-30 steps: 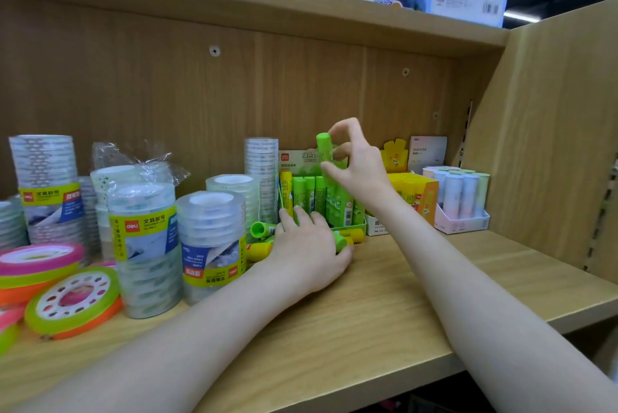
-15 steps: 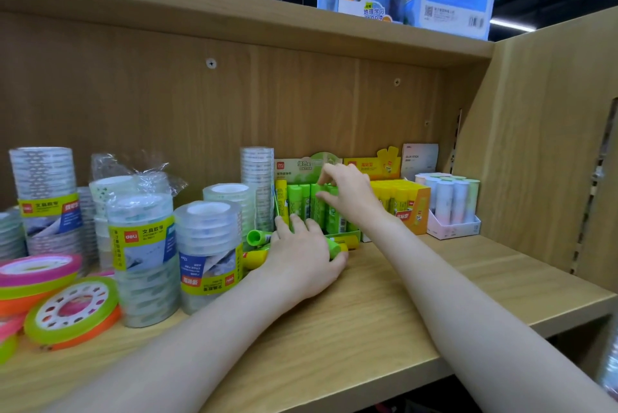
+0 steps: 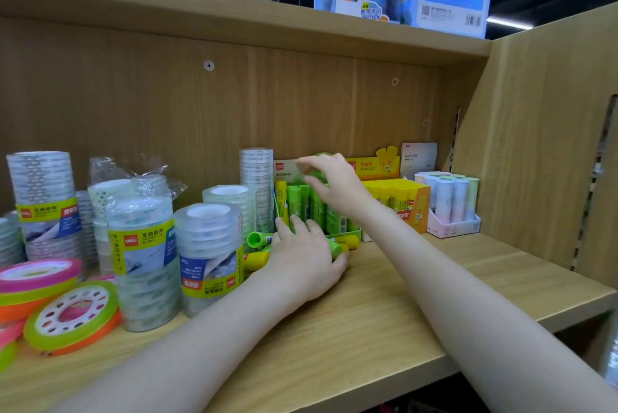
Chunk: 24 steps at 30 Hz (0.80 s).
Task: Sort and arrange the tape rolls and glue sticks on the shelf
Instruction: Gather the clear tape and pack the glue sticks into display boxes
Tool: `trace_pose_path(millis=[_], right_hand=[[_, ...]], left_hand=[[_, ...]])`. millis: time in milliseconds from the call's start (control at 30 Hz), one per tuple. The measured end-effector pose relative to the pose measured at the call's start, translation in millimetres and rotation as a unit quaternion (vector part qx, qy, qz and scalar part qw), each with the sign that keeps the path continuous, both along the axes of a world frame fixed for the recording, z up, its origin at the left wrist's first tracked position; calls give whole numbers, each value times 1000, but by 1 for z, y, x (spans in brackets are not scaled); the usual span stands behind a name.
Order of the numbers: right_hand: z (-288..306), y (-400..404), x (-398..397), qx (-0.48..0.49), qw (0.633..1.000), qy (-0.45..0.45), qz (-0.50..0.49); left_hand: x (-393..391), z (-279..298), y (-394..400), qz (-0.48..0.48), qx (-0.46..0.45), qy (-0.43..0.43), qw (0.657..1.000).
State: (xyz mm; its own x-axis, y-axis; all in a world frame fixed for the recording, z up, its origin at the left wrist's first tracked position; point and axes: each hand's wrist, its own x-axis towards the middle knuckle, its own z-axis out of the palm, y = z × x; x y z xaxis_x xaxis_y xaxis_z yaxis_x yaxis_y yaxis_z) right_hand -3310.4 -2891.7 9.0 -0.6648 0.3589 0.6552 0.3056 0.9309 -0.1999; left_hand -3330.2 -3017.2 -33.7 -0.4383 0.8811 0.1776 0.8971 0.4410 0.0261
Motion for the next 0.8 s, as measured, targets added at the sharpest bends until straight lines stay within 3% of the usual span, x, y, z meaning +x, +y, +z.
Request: trace_pose_path(millis=[133,200,333,400,533,600,667,733,800], right_hand=[[9,-3,-14,13,991,-134,-10],[8,-2,-17,18,988,-156,-6],[5,1,-15,-7,997,-33,70],[9,3,-9,-81,988,56,116],[23,5,11,-310,900,245,184],[26,4,20,-357,871,273,196],[25,6,25,-332,891,253,176],[24,8,26,-231,946,204,98],[24,11,27,-124,979,158,19]], left_hand=[[0,0,1,-4,4,-6,1000],[-2,-1,1,-7,2,-7,1000],[-3,-2,2,-7,5,-11,1000],[-2,-2,2,-7,8,-9,1000],[-1,-1,2,-4,8,-11,1000],[-1,-1,1,-4,6,-12,1000],[-1,0,0,-4,5,-13,1000],[0,0,-1,0,3,-16,1000],[1,0,-1,7,3,-23,1000]])
